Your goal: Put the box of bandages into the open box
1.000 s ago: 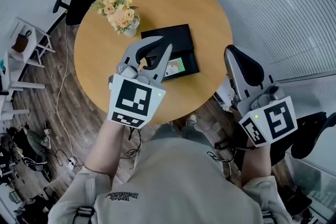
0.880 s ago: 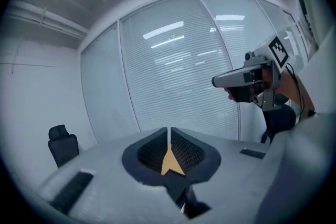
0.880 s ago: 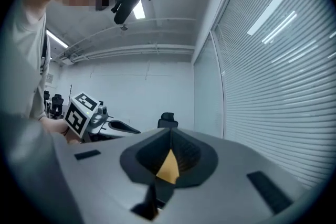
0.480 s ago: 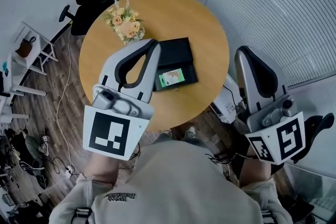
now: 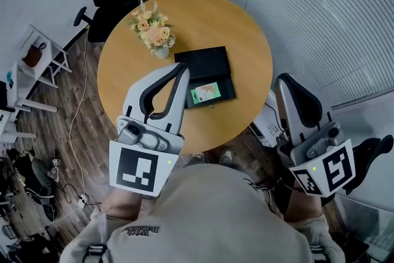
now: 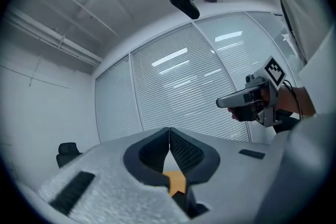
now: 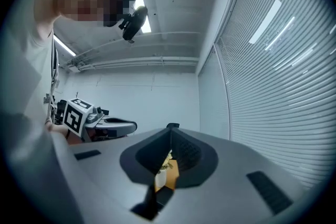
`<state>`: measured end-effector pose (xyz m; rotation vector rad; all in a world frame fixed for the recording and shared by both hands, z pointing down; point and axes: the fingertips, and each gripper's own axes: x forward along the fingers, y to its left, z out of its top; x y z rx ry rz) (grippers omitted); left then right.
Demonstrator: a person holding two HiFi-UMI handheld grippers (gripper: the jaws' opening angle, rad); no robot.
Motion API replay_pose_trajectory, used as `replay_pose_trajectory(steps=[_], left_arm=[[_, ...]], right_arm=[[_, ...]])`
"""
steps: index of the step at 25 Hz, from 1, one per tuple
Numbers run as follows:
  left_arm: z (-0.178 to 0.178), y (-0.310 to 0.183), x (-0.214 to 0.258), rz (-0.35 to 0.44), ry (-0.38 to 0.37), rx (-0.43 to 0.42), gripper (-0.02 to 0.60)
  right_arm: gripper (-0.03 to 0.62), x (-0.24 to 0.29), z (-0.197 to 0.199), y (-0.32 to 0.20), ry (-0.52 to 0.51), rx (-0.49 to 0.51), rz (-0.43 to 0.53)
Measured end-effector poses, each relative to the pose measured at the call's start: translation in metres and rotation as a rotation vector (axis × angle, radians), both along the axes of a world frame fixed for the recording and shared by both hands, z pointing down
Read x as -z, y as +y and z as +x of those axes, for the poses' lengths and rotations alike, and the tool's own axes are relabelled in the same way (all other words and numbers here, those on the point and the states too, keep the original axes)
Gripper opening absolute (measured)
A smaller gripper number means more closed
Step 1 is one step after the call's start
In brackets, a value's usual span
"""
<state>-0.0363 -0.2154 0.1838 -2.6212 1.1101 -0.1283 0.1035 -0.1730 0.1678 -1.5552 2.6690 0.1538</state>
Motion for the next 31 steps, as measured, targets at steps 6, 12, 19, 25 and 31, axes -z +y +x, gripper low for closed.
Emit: replay_pose_trajectory(steps=[6, 12, 19, 25, 31], left_arm=[[-0.005, 0.0, -0.028, -0.072, -0.007, 0.018, 0.023], [-0.008, -0.001, -0.035, -0.102, -0.012, 0.026, 0.023], [-0.008, -0.003, -0.035, -0.103, 0.005, 0.03, 0.021], [-0.011, -0.004, -0.039, -0.102, 0.006, 0.059, 0.021], [-0.013, -0.005, -0.035, -0.096, 0.016, 0.062, 0.021]], right_arm=[[0.031, -0.026, -0.006, -0.002, 0.046, 0.022, -0.069], [0.031, -0.04, -0.008, -0.005, 0.058, 0.027, -0.108], [0.031, -0.044, -0.007, -0.008, 0.03, 0.048, -0.121], [0.031, -0.045, -0.003, -0.009, -0.021, 0.041, -0.122], [0.031, -0.048, -0.007, -0.007, -0.007, 0.04, -0.13]])
